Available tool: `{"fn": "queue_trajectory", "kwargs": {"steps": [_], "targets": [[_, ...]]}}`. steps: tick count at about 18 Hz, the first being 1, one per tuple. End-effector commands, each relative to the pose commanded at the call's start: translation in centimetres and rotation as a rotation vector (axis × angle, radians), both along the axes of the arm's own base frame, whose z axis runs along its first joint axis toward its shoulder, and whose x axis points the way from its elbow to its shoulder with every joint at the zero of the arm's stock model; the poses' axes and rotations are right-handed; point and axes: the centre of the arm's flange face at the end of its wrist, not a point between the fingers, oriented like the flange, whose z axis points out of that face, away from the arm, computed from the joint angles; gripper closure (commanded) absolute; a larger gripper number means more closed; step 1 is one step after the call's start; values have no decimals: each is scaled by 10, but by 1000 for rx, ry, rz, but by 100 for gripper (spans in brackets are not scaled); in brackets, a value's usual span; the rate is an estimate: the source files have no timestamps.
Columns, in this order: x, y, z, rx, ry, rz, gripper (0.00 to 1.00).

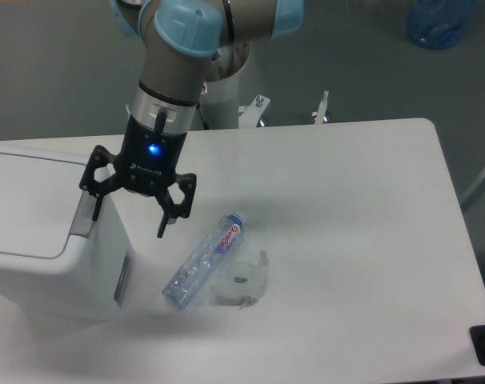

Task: Open the trash can
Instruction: 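Push the gripper against the lid edge to flip the lid open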

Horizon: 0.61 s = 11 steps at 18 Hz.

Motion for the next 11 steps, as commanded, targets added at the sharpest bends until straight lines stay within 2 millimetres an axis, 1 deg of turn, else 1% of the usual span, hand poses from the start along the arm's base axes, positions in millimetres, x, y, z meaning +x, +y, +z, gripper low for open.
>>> {"fn": "queue_trajectory", "kwargs": {"steps": [4,7,11], "targets": [[6,3,3,5,0,-8,0],[9,3,2,3,-3,-11,0],[8,4,-4,-8,-8,-11,0]]}}
